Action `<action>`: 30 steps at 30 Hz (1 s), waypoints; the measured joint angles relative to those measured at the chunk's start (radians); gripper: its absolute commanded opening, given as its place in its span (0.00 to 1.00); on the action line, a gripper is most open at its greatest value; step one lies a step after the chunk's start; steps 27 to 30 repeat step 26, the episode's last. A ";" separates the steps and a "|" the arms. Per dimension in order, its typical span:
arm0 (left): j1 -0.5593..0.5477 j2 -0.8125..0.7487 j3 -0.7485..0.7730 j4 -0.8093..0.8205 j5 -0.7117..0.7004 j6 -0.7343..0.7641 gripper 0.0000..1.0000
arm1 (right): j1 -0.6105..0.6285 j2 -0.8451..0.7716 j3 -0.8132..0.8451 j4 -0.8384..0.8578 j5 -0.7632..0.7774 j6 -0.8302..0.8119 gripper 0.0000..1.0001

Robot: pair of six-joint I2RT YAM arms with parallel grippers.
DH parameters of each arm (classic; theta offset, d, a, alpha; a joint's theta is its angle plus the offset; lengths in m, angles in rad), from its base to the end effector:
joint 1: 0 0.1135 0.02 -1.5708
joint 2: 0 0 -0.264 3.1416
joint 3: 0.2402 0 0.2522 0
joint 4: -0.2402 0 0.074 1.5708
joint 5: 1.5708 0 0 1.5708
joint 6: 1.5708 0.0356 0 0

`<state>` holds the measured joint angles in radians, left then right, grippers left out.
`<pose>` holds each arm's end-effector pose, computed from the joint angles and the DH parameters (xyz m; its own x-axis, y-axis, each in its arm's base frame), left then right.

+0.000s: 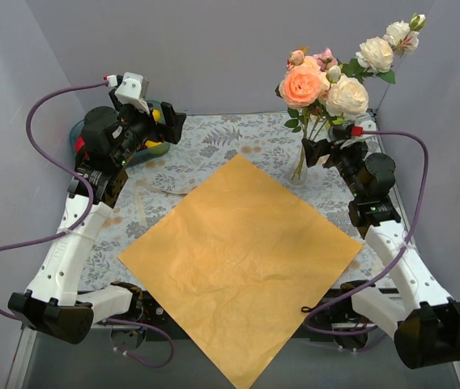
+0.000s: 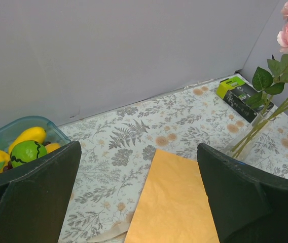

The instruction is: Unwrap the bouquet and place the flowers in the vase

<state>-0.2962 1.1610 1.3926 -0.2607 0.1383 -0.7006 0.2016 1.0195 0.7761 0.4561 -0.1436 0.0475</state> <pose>0.2364 -0.0773 0.4671 -0.2926 -0.5783 -0.7616 0.3038 0.6989 -0.6475 0.2348 0.0532 0.3606 0.1907 0.0869 -0.9778 -0.3447 0.9386 0.0162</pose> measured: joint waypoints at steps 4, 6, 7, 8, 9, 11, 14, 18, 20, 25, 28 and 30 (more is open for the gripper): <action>0.000 0.000 0.000 -0.012 0.000 -0.003 0.98 | 0.004 -0.093 0.000 -0.132 0.013 0.002 0.98; 0.000 -0.003 0.000 -0.019 0.000 -0.003 0.98 | 0.006 -0.153 -0.001 -0.206 0.023 0.011 0.98; 0.000 -0.005 -0.001 -0.023 0.000 -0.003 0.98 | 0.008 -0.185 -0.003 -0.238 0.026 0.024 0.98; 0.000 -0.008 -0.002 -0.024 0.000 -0.003 0.98 | 0.008 -0.218 -0.006 -0.268 0.026 0.038 0.98; 0.000 -0.013 -0.003 -0.024 0.000 -0.004 0.98 | 0.008 -0.247 -0.008 -0.299 0.025 0.055 0.98; 0.000 -0.024 -0.010 -0.025 0.000 -0.005 0.98 | 0.008 -0.290 -0.018 -0.349 -0.006 0.085 0.98; 0.000 -0.041 -0.022 -0.028 0.000 -0.008 0.98 | 0.008 -0.312 -0.025 -0.418 -0.096 0.116 0.98; 0.000 -0.061 -0.036 -0.033 0.001 -0.023 0.98 | 0.028 -0.290 -0.025 -0.523 -0.134 0.152 0.98; 0.000 -0.065 -0.037 -0.037 0.003 -0.033 0.98 | 0.030 -0.281 -0.025 -0.570 -0.125 0.153 0.98; 0.000 -0.071 -0.041 -0.050 0.004 -0.042 0.98 | 0.030 -0.271 -0.010 -0.636 -0.122 0.146 0.98; 0.000 -0.072 -0.044 -0.052 0.004 -0.043 0.98 | 0.030 -0.269 -0.006 -0.640 -0.122 0.146 0.98; 0.000 -0.072 -0.044 -0.052 0.004 -0.043 0.98 | 0.030 -0.269 -0.006 -0.640 -0.122 0.146 0.98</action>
